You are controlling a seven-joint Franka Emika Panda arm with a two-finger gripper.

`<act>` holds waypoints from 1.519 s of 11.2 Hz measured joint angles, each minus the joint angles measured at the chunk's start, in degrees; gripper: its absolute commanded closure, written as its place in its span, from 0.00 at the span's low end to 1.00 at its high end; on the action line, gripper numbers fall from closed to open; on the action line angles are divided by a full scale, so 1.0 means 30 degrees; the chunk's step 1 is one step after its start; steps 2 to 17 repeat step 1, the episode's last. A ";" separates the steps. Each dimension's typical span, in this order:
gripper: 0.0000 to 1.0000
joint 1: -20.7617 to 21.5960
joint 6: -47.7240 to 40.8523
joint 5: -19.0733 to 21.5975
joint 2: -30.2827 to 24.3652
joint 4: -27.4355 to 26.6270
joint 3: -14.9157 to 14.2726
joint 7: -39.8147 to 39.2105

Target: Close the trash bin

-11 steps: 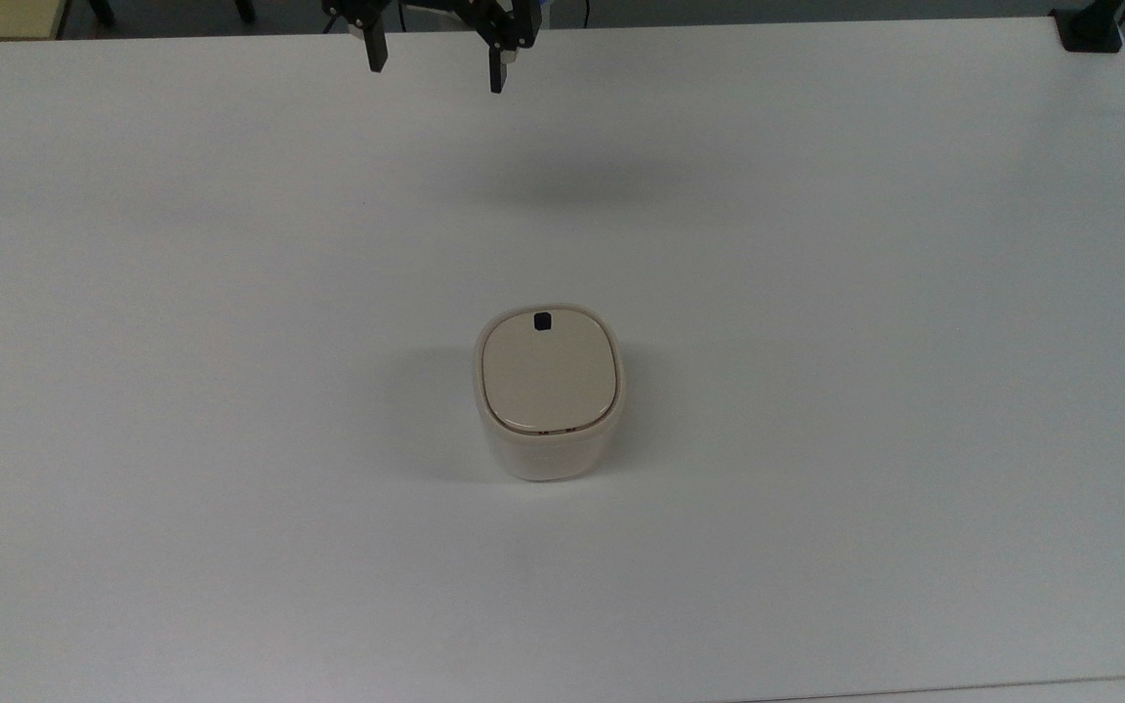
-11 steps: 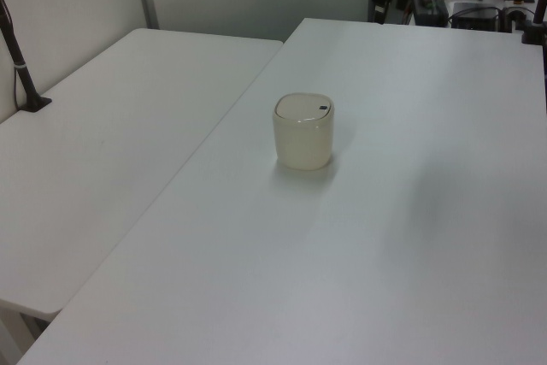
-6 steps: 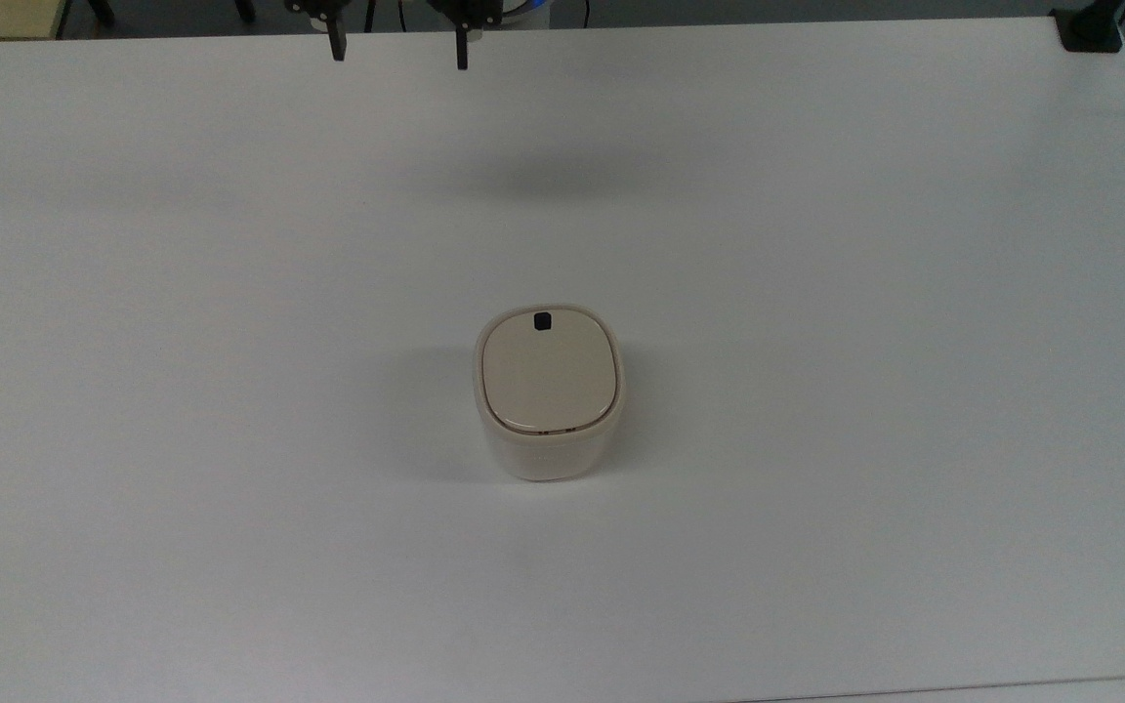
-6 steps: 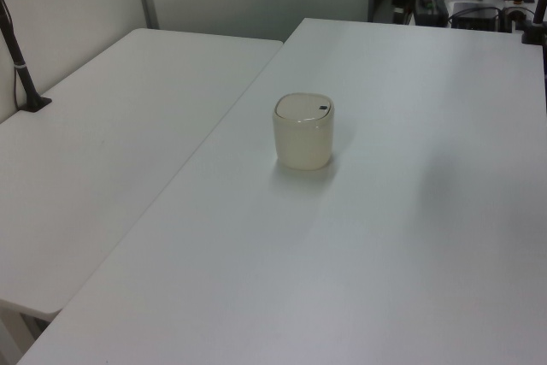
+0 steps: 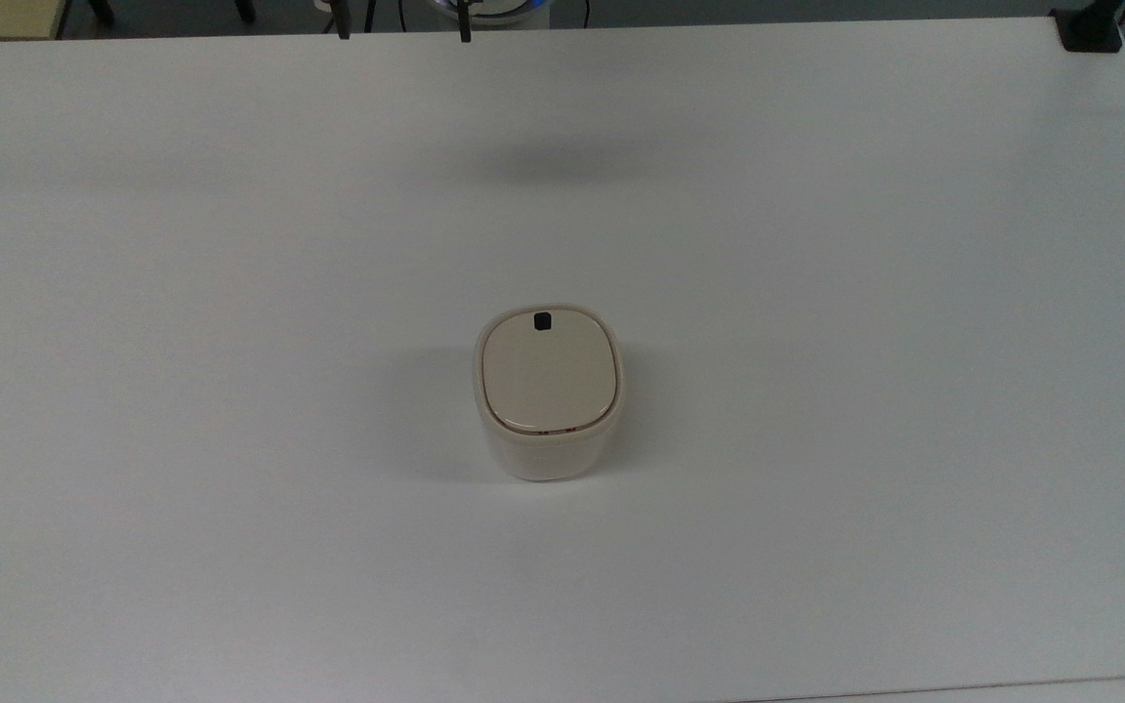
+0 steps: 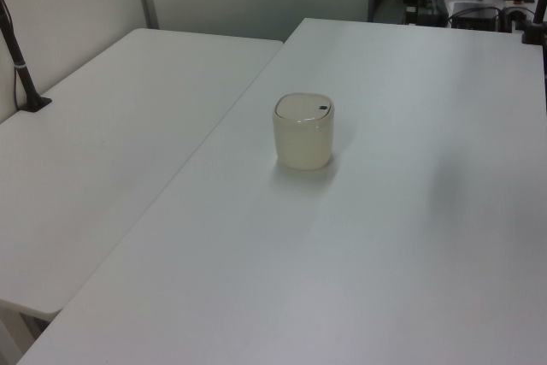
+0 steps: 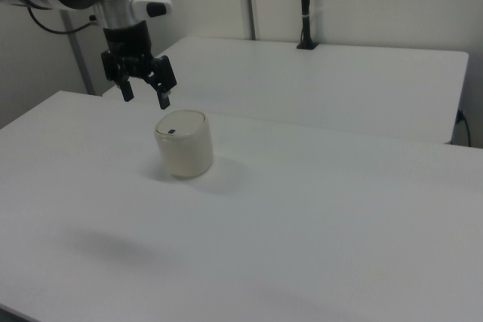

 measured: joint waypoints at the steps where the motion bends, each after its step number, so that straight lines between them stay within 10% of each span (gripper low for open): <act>1: 0.00 -0.0010 0.0174 0.0366 0.0001 0.0004 -0.0158 0.0048; 17: 0.00 -0.0010 0.0174 0.0366 0.0001 0.0004 -0.0158 0.0048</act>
